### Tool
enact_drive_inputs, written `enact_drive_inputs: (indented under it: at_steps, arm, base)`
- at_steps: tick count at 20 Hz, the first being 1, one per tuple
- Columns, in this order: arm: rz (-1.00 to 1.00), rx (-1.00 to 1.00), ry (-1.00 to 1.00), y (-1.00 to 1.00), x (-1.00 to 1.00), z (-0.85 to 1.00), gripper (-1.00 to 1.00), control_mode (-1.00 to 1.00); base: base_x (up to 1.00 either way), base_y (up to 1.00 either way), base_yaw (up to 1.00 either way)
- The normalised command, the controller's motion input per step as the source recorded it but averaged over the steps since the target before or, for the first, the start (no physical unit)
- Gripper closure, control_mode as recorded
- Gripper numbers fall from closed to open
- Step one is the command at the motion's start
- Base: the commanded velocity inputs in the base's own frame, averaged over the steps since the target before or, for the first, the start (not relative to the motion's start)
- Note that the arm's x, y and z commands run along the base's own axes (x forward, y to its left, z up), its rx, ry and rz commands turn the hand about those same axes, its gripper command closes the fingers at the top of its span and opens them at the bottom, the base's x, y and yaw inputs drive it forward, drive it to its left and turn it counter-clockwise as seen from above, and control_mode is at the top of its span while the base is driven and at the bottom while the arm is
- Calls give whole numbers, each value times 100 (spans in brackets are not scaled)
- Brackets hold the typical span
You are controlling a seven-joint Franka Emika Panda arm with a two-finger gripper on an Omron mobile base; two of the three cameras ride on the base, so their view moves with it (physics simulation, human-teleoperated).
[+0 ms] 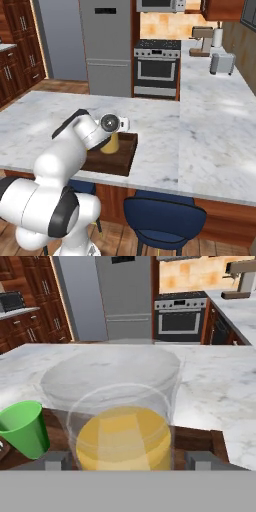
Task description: There is a tray on the dining counter. Grab the cup, mug, and pitcher and place them on the tray. The pitcher may be placed next to the tray if it cannot fit the tray.
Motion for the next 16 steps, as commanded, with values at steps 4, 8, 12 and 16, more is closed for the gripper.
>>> enact_drive_inputs:
  at_steps: [4,8,12,16]
  arm:
    - [0,0,0,0,0,0,-100,-100]
    - [0,0,0,0,-8,0,-100,-100]
    - [0,0,0,0,-36,0,-100,-100]
    - [0,0,0,0,-45,1,-100,-100]
  base:
    - [0,0,0]
    - [0,0,0]
    - [0,0,0]
    - [0,0,0]
